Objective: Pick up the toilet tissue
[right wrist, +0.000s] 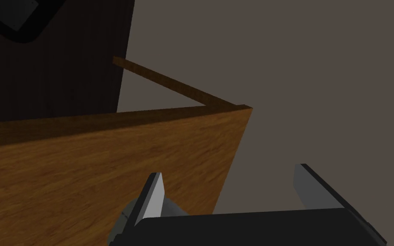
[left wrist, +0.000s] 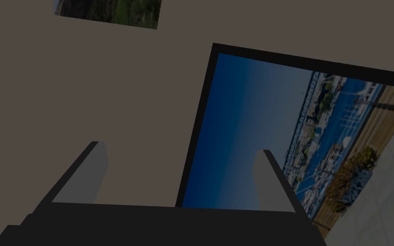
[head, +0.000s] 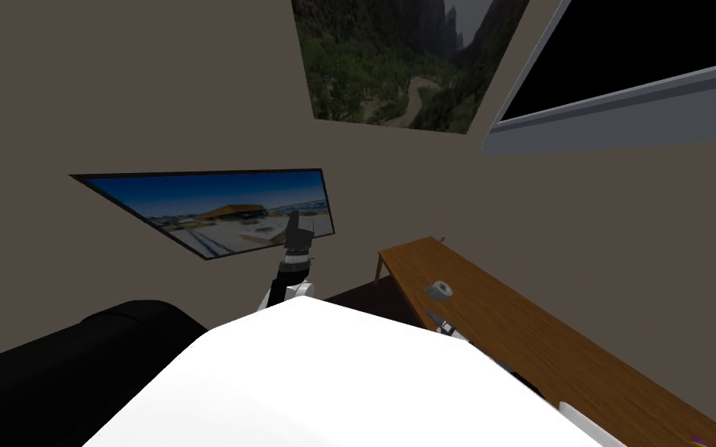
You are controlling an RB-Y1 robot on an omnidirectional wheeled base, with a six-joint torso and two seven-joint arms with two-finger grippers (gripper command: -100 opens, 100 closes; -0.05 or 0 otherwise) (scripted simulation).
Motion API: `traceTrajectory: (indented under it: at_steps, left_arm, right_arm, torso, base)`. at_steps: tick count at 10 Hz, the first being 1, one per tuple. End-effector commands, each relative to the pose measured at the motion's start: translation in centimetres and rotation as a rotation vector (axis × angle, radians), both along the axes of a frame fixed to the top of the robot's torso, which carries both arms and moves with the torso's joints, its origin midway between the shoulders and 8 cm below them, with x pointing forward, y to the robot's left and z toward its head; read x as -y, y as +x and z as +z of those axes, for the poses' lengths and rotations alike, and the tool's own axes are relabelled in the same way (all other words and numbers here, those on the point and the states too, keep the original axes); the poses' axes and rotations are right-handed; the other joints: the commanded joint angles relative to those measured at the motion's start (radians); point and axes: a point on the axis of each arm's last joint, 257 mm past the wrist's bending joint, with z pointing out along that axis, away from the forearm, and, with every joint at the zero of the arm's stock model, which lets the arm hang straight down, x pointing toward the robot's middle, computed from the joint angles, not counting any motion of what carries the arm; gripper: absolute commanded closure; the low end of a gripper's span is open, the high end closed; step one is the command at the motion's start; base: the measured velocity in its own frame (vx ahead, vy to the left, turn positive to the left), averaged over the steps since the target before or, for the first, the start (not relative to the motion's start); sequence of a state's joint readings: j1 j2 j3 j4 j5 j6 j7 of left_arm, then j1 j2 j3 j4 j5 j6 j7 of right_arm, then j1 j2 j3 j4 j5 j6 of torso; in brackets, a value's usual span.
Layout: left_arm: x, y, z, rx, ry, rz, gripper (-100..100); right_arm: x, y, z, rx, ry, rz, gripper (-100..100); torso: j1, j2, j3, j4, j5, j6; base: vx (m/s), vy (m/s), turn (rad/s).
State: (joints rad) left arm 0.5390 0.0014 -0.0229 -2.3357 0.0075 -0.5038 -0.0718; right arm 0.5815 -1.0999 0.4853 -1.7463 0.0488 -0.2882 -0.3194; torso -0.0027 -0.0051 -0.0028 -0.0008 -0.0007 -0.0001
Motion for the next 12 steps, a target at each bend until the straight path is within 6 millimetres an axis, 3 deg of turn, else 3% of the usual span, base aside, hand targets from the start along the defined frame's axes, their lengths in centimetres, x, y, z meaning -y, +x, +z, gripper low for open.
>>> traceTrajectory:
  at_steps: [1,2,3,4,5,6,7,8,9,10,11,12]
  left_arm:
    - [0.0,0.0,0.0,0.000,0.000,0.000,0]
    - [0.0,0.0,0.0,0.000,0.000,0.000,0]
    - [0.0,0.0,0.0,0.000,0.000,0.000,0]
    - [0.0,0.0,0.0,0.000,0.000,0.000,0]
    - [0.0,0.0,0.0,0.000,0.000,0.000,0]
    - [0.0,0.0,0.0,0.000,0.000,0.000,0]
    - [0.0,0.0,0.0,0.000,0.000,0.000,0]
    - [0.0,0.0,0.0,0.000,0.000,0.000,0]
    - [0.0,0.0,0.0,0.000,0.000,0.000,0]
    - [0.0,0.0,0.0,0.000,0.000,0.000,0]
    - [0.0,0.0,0.0,0.000,0.000,0.000,0]
    - [0.0,0.0,0.0,0.000,0.000,0.000,0]
  right_arm:
    - [1.8,-1.2,-0.7,-0.041,-0.040,0.010,-100]
    - [3.8,-3.0,-2.3,-0.109,-0.076,0.004,-100]
    - [4.6,-3.1,-2.2,-0.113,-0.099,0.016,-100]
    - [6.8,-4.9,-3.4,-0.178,-0.138,0.009,-100]
    - [7.6,-4.9,-3.2,-0.182,-0.160,0.020,-100]
    - [9.9,-6.7,-4.1,-0.244,-0.203,0.012,-100]
    - [10.5,-6.7,-3.9,-0.247,-0.219,0.020,-100]
    - [13.0,-8.5,-4.5,-0.305,-0.263,0.012,-100]
    - [13.5,-8.5,-4.3,-0.307,-0.276,0.017,-100]
    - [15.9,-10.1,-4.5,-0.359,-0.322,0.012,-100]
    - [16.3,-10.2,-4.5,-0.361,-0.330,0.011,-100]
    - [18.9,-11.7,-4.5,-0.411,-0.379,0.004,-100]
  torso:
    - [0.000,0.000,0.000,0.000,0.000,0.000]
    - [0.000,0.000,0.000,0.000,0.000,0.001]
    - [-0.001,-0.001,-0.001,0.000,0.000,0.001]
    - [-0.001,-0.001,-0.001,0.000,0.000,0.001]
    - [-0.001,-0.002,-0.001,0.000,0.000,0.000]
    - [-0.001,-0.002,-0.001,0.000,0.000,0.002]
    - [0.000,-0.002,-0.001,0.000,0.000,0.001]
    - [0.000,-0.002,-0.001,0.000,0.000,0.001]
    - [0.001,-0.002,-0.001,0.000,0.000,0.000]
    - [0.000,-0.002,-0.001,0.000,0.000,0.002]
    - [0.000,-0.003,-0.002,-0.001,0.000,0.001]
    - [0.000,-0.003,-0.002,-0.001,0.000,0.002]
  base:
    - [0.026,-0.023,0.175]
    - [0.043,-0.020,0.278]
    - [0.040,-0.024,0.158]
    - [0.048,-0.021,0.339]
    - [0.038,-0.029,0.148]
    - [0.047,-0.018,0.212]
    - [0.041,-0.019,0.197]
    - [0.043,-0.011,0.356]
    - [0.043,-0.023,0.154]
    - [0.054,-0.022,0.318]
    - [0.050,-0.025,0.161]
    - [0.068,-0.009,0.261]
